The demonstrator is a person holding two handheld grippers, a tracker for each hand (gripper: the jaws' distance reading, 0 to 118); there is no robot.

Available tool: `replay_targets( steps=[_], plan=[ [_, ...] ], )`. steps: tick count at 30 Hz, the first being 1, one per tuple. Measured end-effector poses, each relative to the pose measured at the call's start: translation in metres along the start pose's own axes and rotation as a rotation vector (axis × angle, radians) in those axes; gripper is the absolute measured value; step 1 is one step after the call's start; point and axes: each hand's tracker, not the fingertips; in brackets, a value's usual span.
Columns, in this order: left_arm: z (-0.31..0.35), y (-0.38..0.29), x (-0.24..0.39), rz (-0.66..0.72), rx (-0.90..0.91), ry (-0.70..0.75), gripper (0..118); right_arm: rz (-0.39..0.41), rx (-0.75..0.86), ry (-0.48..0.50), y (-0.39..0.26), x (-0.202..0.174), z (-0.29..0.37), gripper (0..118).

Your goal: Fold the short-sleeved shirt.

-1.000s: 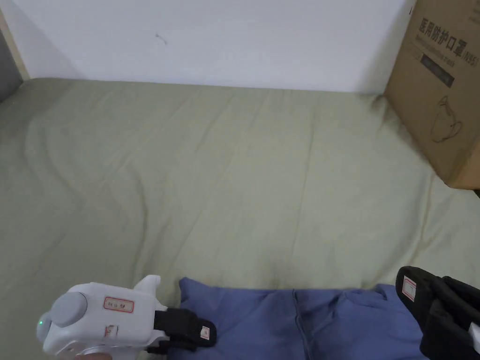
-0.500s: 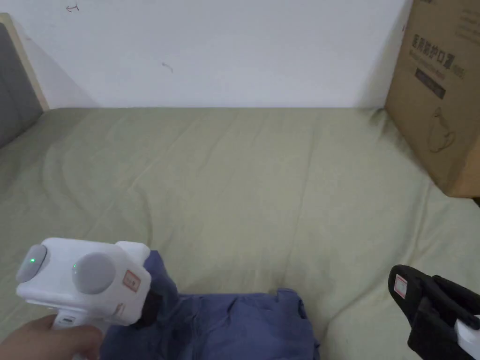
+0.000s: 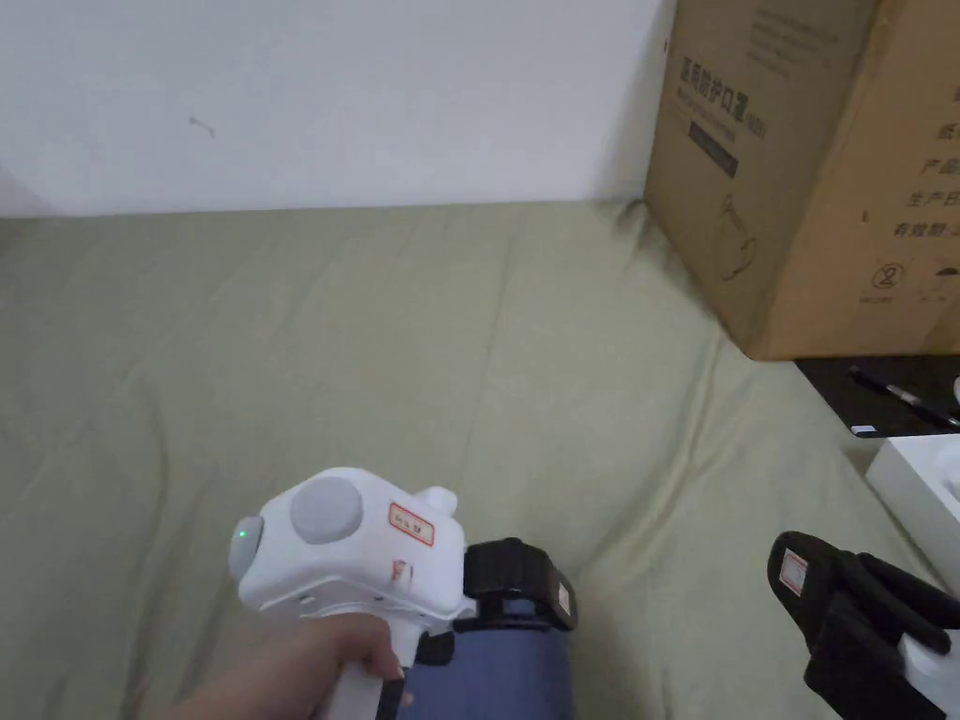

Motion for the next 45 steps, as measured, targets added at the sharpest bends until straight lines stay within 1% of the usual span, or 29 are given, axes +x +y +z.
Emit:
replay_targets(
  steps=[1, 5, 6, 7, 8, 9, 10, 11, 12, 13, 14, 16, 19, 21, 22, 23, 24, 25, 26, 27, 29, 31, 33, 35, 36, 39, 40, 42, 45],
  plan=[
    [0.012, -0.001, 0.001, -0.015, 0.013, 0.024, 114, -0.002, 0.000, 0.000, -0.001, 0.001, 0.000, 0],
    [0.046, -0.008, -0.006, -0.091, 0.070, 0.219, 115, -0.007, 0.002, 0.009, -0.003, 0.003, -0.003, 0],
    [0.048, -0.011, -0.007, -0.119, 0.060, 0.247, 114, -0.008, 0.001, 0.012, -0.004, 0.003, -0.004, 0],
    [0.049, -0.015, -0.006, -0.153, 0.068, 0.260, 111, -0.009, 0.000, 0.013, -0.005, 0.002, -0.006, 0],
    [0.042, -0.019, -0.008, -0.186, 0.080, 0.265, 94, -0.011, -0.002, 0.016, -0.006, 0.002, -0.006, 0],
    [0.037, -0.023, -0.006, -0.216, 0.093, 0.262, 64, -0.014, -0.004, 0.019, -0.007, 0.002, -0.007, 0],
    [0.027, -0.025, -0.003, -0.239, 0.079, 0.263, 21, -0.017, -0.007, 0.021, -0.007, 0.002, -0.007, 0],
    [0.013, -0.026, -0.001, -0.234, 0.058, 0.264, 0, -0.018, -0.010, 0.022, -0.008, 0.002, -0.008, 0],
    [-0.002, -0.026, -0.001, -0.234, 0.050, 0.260, 0, -0.018, -0.014, 0.021, -0.008, 0.002, -0.008, 0],
    [-0.018, -0.027, 0.002, -0.231, -0.001, 0.204, 0, -0.017, -0.017, 0.019, -0.009, 0.002, -0.008, 0],
    [-0.033, -0.027, 0.003, -0.227, -0.024, 0.196, 0, -0.017, -0.019, 0.017, -0.009, 0.002, -0.008, 0],
    [-0.065, -0.029, 0.007, -0.238, -0.031, 0.249, 0, -0.017, -0.023, 0.017, -0.011, 0.003, -0.008, 0],
    [-0.103, -0.033, 0.009, -0.295, -0.056, 0.281, 0, -0.015, -0.040, 0.007, -0.012, 0.005, -0.011, 0],
    [-0.106, -0.033, 0.010, -0.264, -0.032, 0.281, 0, -0.020, -0.055, -0.002, -0.013, 0.006, -0.013, 0],
    [-0.100, -0.032, 0.013, -0.226, -0.009, 0.261, 0, -0.026, -0.061, -0.004, -0.013, 0.007, -0.015, 0],
    [-0.094, -0.032, 0.014, -0.203, 0.007, 0.226, 0, -0.031, -0.064, -0.003, -0.014, 0.007, -0.015, 0],
    [-0.083, -0.032, 0.012, -0.188, 0.046, 0.128, 0, -0.036, -0.066, 0.000, -0.013, 0.007, -0.015, 0],
    [-0.067, -0.034, 0.008, -0.160, 0.091, -0.027, 0, -0.041, -0.064, 0.003, -0.013, 0.006, -0.015, 0],
    [-0.051, -0.036, 0.006, -0.133, 0.133, -0.144, 0, -0.047, -0.059, 0.007, -0.011, 0.005, -0.015, 0],
    [-0.031, -0.040, 0.005, -0.109, 0.194, -0.223, 0, -0.053, -0.054, 0.012, -0.009, 0.004, -0.014, 0],
    [0.015, -0.048, 0.005, -0.106, 0.356, -0.224, 0, -0.063, -0.043, 0.021, -0.003, 0.000, -0.010, 0],
    [0.069, -0.061, 0.004, -0.127, 0.522, -0.171, 0, -0.063, -0.019, 0.034, 0.005, -0.005, -0.004, 0],
    [0.119, -0.075, 0.007, -0.152, 0.660, -0.151, 0, -0.042, 0.018, 0.045, 0.014, -0.013, 0.003, 0],
    [0.166, -0.090, 0.007, -0.181, 0.784, -0.068, 0, -0.014, 0.058, 0.054, 0.026, -0.023, 0.011, 0],
    [0.188, -0.097, 0.009, -0.213, 0.855, -0.021, 0, 0.004, 0.086, 0.068, 0.032, -0.029, 0.015, 0],
    [0.240, -0.124, 0.019, -0.338, 1.040, 0.206, 0, 0.079, 0.186, 0.073, 0.047, -0.048, 0.028, 0],
    [0.248, -0.133, 0.023, -0.379, 1.093, 0.318, 0, 0.118, 0.236, 0.051, 0.050, -0.055, 0.032, 0],
    [0.256, -0.152, 0.024, -0.460, 1.208, 0.467, 0, 0.189, 0.337, -0.015, 0.049, -0.066, 0.035, 0],
    [0.244, -0.174, 0.015, -0.541, 1.341, 0.631, 0, 0.272, 0.480, -0.050, 0.035, -0.072, 0.032, 0]
  ],
)
